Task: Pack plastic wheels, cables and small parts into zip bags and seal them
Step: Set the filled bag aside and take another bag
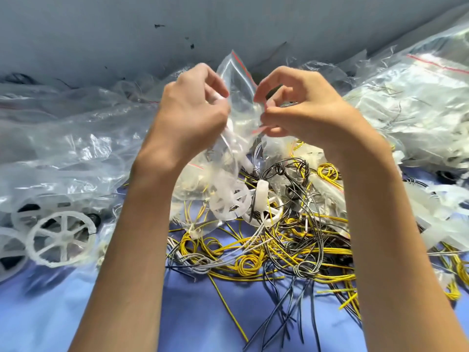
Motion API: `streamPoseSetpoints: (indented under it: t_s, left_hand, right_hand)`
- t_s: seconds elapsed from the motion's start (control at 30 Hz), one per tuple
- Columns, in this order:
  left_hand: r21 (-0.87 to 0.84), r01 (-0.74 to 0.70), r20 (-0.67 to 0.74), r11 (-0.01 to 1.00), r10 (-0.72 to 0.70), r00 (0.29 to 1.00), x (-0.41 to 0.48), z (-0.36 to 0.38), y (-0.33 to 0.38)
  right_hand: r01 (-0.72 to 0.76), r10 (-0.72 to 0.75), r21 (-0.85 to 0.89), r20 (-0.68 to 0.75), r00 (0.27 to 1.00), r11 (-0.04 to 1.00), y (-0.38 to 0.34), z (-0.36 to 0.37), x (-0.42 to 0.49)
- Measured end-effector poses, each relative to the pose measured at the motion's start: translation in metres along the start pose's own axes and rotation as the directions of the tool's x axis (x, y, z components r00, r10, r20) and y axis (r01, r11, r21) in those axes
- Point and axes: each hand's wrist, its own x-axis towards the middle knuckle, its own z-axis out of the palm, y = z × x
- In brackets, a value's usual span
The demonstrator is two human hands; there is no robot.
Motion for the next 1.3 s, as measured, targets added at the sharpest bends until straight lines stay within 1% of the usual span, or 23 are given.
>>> streamPoseSetpoints:
  t_s: [0.07, 0.13, 0.23, 0.3, 0.37, 0.4, 0.47, 0.53, 0.6, 0.63, 0.67, 0.7, 0.77, 0.8, 0.83, 0.9, 0.97, 1.1, 1.2, 1.23, 1.3]
  left_hand:
    - [0.069, 0.021, -0.104, 0.997, -0.013, 0.995, 0.002, -0.006, -0.004]
    - [0.138, 0.029, -0.174, 0.99, -0.004, 0.985, 0.002, -0.014, -0.007]
    - [0.152, 0.045, -0.214, 0.987, -0.011, 0.977, 0.004, -0.015, -0.005]
    - [0.168, 0.041, -0.238, 0.985, 0.0, 0.971, 0.003, -0.01, 0.0]
    - [0.195, -0.003, -0.235, 0.981, 0.05, 0.971, 0.002, -0.006, 0.002]
    - [0.217, -0.033, -0.224, 0.976, 0.083, 0.971, 0.001, -0.006, 0.002]
    - [0.272, -0.067, -0.202, 0.96, 0.125, 0.971, 0.001, -0.01, -0.002]
    - [0.333, -0.051, -0.187, 0.942, 0.119, 0.975, 0.002, -0.018, -0.007]
    - [0.388, -0.023, -0.168, 0.921, 0.096, 0.981, 0.002, -0.026, -0.012]
    - [0.403, -0.013, -0.152, 0.915, 0.08, 0.985, 0.002, -0.029, -0.014]
    - [0.413, -0.005, -0.131, 0.911, 0.065, 0.989, 0.001, -0.031, -0.014]
    - [0.419, -0.001, -0.106, 0.908, 0.05, 0.993, 0.0, -0.031, -0.013]
    - [0.422, -0.003, -0.052, 0.907, 0.028, 0.998, -0.003, -0.028, -0.01]
    - [0.417, -0.007, -0.027, 0.909, 0.02, 0.999, -0.004, -0.024, -0.008]
    - [0.411, -0.01, -0.002, 0.912, 0.012, 1.0, -0.005, -0.021, -0.006]
    - [0.399, -0.011, 0.044, 0.917, -0.008, 0.999, -0.005, -0.016, -0.003]
    - [0.398, -0.001, 0.081, 0.918, -0.034, 0.996, -0.005, -0.014, -0.004]
    - [0.402, -0.011, 0.201, 0.916, -0.077, 0.977, -0.003, -0.015, -0.011]
    - [0.384, -0.043, 0.298, 0.922, -0.079, 0.951, -0.001, -0.018, -0.014]
    - [0.378, -0.051, 0.316, 0.924, -0.077, 0.946, 0.0, -0.019, -0.015]
    - [0.369, -0.057, 0.327, 0.928, -0.072, 0.942, 0.001, -0.021, -0.019]
  right_hand:
    - [-0.041, 0.039, -0.069, -0.035, 0.999, 0.997, 0.006, -0.003, 0.002]
    - [-0.097, 0.095, -0.085, -0.034, 0.995, 0.992, 0.012, -0.005, 0.004]
    - [-0.131, 0.132, -0.098, 0.007, 0.991, 0.987, 0.017, -0.005, 0.005]
    - [-0.111, 0.122, -0.181, 0.047, 0.991, 0.977, 0.019, -0.003, 0.005]
    - [-0.088, 0.118, -0.28, 0.09, 0.989, 0.956, 0.021, -0.002, 0.006]
    - [-0.085, 0.125, -0.316, 0.11, 0.986, 0.945, 0.023, -0.003, 0.006]
    - [-0.116, 0.169, -0.331, 0.136, 0.976, 0.936, 0.025, -0.001, 0.007]
    - [-0.166, 0.218, -0.331, 0.125, 0.968, 0.929, 0.028, 0.001, 0.009]
    - [-0.174, 0.223, -0.41, 0.075, 0.972, 0.895, 0.03, 0.0, 0.009]
    - [-0.163, 0.226, -0.457, 0.088, 0.97, 0.874, 0.029, -0.001, 0.008]
    - [-0.146, 0.251, -0.494, 0.154, 0.956, 0.857, 0.028, -0.003, 0.005]
    - [-0.119, 0.291, -0.534, 0.251, 0.923, 0.837, 0.027, -0.004, 0.003]
    - [-0.037, 0.39, -0.652, 0.406, 0.827, 0.758, 0.023, 0.001, -0.001]
    - [0.002, 0.429, -0.702, 0.438, 0.79, 0.712, 0.023, 0.005, -0.002]
    - [0.033, 0.449, -0.736, 0.447, 0.773, 0.676, 0.024, 0.009, -0.002]
    - [0.065, 0.439, -0.75, 0.452, 0.777, 0.658, 0.027, 0.014, 0.0]
    - [0.079, 0.406, -0.734, 0.459, 0.79, 0.675, 0.03, 0.016, 0.001]
    - [0.082, 0.297, -0.68, 0.422, 0.856, 0.729, 0.036, 0.016, 0.002]
    - [0.059, 0.251, -0.645, 0.378, 0.891, 0.762, 0.039, 0.016, 0.003]
    - [0.057, 0.251, -0.645, 0.376, 0.892, 0.762, 0.039, 0.016, 0.003]
    - [0.061, 0.285, -0.661, 0.403, 0.87, 0.748, 0.038, 0.016, 0.004]
